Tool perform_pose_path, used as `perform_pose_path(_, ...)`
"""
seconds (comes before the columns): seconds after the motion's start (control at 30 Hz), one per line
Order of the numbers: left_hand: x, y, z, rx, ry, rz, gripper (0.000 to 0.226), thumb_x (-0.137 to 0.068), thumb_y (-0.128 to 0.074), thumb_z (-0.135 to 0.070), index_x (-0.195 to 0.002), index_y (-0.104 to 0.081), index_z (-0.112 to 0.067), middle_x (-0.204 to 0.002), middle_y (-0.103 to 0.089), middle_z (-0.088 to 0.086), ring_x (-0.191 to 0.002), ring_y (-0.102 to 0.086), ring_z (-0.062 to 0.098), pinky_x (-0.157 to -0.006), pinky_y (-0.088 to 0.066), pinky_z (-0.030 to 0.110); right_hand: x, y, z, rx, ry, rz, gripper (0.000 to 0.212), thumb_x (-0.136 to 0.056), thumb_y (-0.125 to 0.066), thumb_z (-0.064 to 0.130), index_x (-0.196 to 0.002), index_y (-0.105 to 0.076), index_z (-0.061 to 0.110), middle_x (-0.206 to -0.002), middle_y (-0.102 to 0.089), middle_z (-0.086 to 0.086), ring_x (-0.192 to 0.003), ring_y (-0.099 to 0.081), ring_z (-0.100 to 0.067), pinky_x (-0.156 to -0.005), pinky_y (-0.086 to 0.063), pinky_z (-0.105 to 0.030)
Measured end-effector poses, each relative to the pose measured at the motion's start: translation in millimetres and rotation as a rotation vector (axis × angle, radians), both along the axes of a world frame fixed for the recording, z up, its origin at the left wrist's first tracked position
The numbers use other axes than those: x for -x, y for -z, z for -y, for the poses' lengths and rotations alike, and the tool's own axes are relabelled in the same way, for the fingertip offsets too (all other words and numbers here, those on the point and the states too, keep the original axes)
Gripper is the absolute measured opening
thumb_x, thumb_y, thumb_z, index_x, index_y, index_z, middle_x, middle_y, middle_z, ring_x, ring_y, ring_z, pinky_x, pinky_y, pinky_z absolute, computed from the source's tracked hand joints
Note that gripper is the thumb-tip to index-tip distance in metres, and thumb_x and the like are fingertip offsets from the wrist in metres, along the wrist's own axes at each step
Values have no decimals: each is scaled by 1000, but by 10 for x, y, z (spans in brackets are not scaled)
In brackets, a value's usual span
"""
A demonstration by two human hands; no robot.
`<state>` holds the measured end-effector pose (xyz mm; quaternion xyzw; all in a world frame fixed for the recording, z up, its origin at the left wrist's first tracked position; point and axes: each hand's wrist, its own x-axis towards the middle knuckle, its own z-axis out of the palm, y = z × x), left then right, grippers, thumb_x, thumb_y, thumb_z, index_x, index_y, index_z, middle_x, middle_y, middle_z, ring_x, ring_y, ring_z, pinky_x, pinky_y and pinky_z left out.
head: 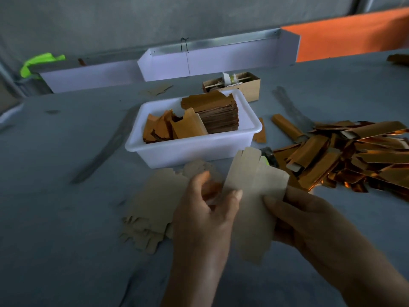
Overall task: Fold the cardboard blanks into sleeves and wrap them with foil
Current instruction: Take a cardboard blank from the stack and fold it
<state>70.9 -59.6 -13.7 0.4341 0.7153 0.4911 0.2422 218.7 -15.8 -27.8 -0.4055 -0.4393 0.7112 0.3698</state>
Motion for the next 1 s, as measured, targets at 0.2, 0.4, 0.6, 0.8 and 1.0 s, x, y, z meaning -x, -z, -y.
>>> perform_pose_path(0.2,-12,86,-7,150,188,312,36,-60,-76,-45,-92,-69,-30,-81,-74,-11,-74,-69,4,-70,-56,31,10,53,1,-84,-25,152,38,-67,-62,26,-105,-68,19,-97,-72,-4,-90,-69,-20,-72,-58,-36)
perform_pose_path(0.4,-3,111,-11,90,195,266,27,-62,-73,-42,-88,-69,-37,-77,-74,-9,-72,-69,6,-67,-57,31,23,-30,39,-311,-4,345,16,-84,-61,14,-89,-69,27,-76,-71,11,-63,-66,-2,-50,-49,-12)
perform_pose_path(0.6,-23,166,16,65,196,393,14,-77,-75,-21,-90,-75,-26,-79,-75,-7,-74,-71,8,-59,-50,17,13,-114,94,-496,30,566,11,-77,-67,34,-83,-61,28,-59,-63,17,-48,-57,1,-43,-42,-10)
perform_pose_path(0.8,-158,119,41,-1,172,297,25,-72,-68,-41,-76,-70,-17,-65,-68,8,-60,-66,25,-53,-53,42,145,-163,163,-394,48,314,44,-65,-56,51,-85,-56,12,-64,-68,-5,-55,-67,-19,-52,-55,-26)
perform_pose_path(1.0,-70,100,74,14,350,216,27,-90,-54,-43,-84,-68,-20,-78,-70,3,-73,-68,13,-62,-55,24,123,-110,131,-285,-19,215,31,-78,-53,34,-94,-62,9,-79,-71,-11,-75,-71,-22,-70,-59,-38)
